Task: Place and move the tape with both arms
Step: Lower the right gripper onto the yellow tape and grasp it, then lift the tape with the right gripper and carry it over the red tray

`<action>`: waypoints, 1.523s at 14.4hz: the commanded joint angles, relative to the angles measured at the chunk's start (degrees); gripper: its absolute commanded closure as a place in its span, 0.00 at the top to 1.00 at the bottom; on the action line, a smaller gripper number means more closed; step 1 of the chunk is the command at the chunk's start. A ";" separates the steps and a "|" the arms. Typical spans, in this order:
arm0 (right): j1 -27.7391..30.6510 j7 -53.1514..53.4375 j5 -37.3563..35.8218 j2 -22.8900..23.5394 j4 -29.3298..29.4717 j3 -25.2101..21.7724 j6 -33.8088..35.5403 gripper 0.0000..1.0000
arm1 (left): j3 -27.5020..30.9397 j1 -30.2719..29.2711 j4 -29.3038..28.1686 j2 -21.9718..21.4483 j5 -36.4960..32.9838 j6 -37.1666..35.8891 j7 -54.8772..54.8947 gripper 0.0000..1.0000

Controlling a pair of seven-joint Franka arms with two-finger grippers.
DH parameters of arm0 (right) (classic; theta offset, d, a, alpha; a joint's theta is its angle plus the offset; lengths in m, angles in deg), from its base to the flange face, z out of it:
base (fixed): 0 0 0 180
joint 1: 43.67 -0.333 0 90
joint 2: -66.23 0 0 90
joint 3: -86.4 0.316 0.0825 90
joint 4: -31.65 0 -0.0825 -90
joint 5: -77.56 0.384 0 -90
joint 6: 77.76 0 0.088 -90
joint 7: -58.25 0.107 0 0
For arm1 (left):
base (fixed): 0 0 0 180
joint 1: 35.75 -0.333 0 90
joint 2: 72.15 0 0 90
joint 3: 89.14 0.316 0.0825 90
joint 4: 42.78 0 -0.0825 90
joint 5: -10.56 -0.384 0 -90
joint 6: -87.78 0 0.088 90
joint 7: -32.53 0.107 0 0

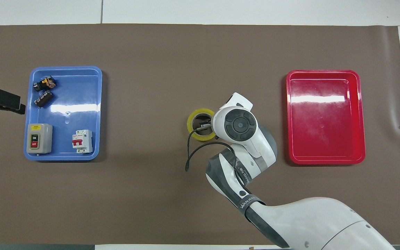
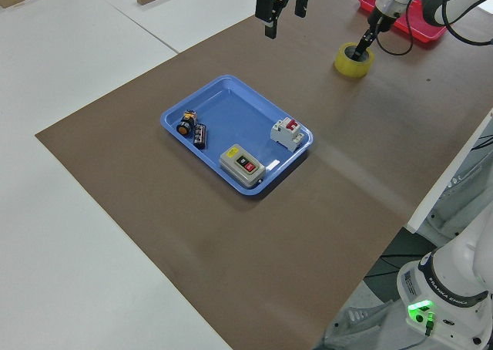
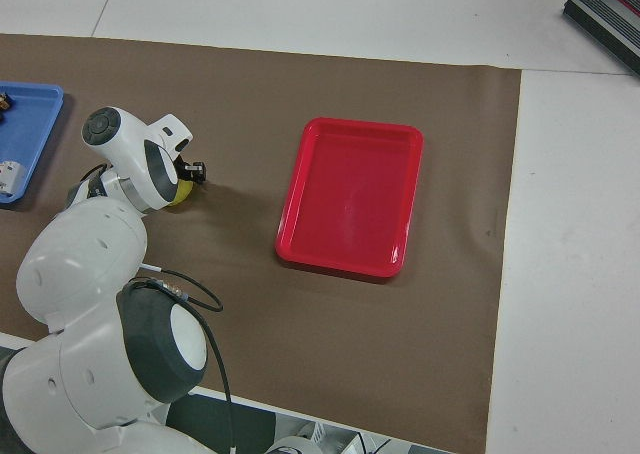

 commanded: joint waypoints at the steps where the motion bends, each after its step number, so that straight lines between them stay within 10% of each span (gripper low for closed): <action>1: 0.43 -0.78 -0.33 -0.14 -0.66 0.32 -0.93 0.00 | -0.02 -0.09 -0.28 -0.76 -0.56 -0.84 0.68 1.00; 7: 2.35 -0.42 -0.07 -2.41 7.32 0.06 12.49 0.00 | -0.02 -0.09 -0.28 -0.76 -0.56 -0.84 0.68 1.00; 13: 17.10 -10.93 -0.07 -11.73 7.69 0.05 23.32 0.00 | -0.02 -0.09 -0.28 -0.76 -0.56 -0.84 0.68 1.00; 22: 35.13 -37.41 0.64 -15.60 -6.35 0.05 12.20 0.00 | -0.02 -0.18 -0.28 -0.76 -0.56 -0.84 0.68 1.00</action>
